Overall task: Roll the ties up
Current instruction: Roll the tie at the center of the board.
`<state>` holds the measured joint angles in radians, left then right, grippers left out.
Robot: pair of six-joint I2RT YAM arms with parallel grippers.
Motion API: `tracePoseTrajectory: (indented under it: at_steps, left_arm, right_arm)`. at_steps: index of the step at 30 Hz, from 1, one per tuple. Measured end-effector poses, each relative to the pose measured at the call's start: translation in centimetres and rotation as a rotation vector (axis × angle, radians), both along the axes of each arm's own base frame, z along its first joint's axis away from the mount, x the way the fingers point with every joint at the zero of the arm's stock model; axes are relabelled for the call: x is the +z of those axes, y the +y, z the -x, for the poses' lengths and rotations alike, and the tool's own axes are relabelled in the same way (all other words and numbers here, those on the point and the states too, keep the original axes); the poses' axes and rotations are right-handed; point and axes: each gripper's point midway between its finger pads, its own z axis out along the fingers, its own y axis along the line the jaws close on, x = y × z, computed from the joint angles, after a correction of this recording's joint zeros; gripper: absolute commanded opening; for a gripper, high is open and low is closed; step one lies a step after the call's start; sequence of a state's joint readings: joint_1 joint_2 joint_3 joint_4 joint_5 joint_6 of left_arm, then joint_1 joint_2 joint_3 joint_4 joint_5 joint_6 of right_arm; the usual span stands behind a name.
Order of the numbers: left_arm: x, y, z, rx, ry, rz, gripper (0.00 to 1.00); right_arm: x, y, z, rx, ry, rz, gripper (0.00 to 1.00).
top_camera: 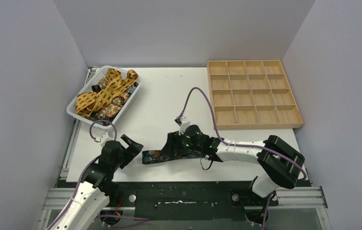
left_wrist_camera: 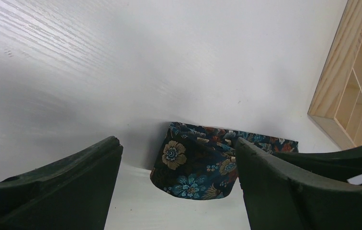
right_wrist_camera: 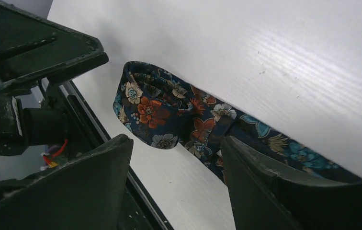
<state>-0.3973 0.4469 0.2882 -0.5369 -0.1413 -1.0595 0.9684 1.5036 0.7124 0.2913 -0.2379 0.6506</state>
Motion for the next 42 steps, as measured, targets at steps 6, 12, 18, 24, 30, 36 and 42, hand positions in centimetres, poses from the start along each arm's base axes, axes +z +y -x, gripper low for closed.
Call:
tracePoseTrajectory:
  at_steps: [6,12,18,24,30,36,42]
  left_arm:
    - [0.1,-0.2,0.2,0.009,-0.018,0.039,0.86]
    - [-0.3,-0.4,0.5,0.008,-0.004,0.061,0.86]
    - [-0.4,-0.7,0.6,0.003,0.002,0.075,0.86]
    - [-1.0,-0.6,0.8,0.009,0.017,0.075,0.86]
    - [-0.8,-0.6,0.8,0.007,0.003,0.085,0.86]
    - [-1.4,-0.9,1.0,-0.006,0.006,0.095,0.86]
    - [-1.8,-1.0,1.3,-0.016,0.022,0.094,0.86]
  right_arm:
    - [-2.1,1.6,1.3,-0.020,0.158,-0.006,0.52]
    - [-2.2,2.8,1.8,-0.004,0.218,-0.028,0.46]
    - [-3.0,3.6,1.7,0.010,0.248,-0.021,0.47]
    - [-3.1,3.9,1.9,0.025,0.262,-0.016,0.42]
    - [-3.6,3.8,1.6,0.014,0.283,0.008,0.35]
    - [-4.9,3.5,1.5,0.007,0.327,0.038,0.34]
    - [-4.8,3.4,1.5,0.014,0.336,0.033,0.41]
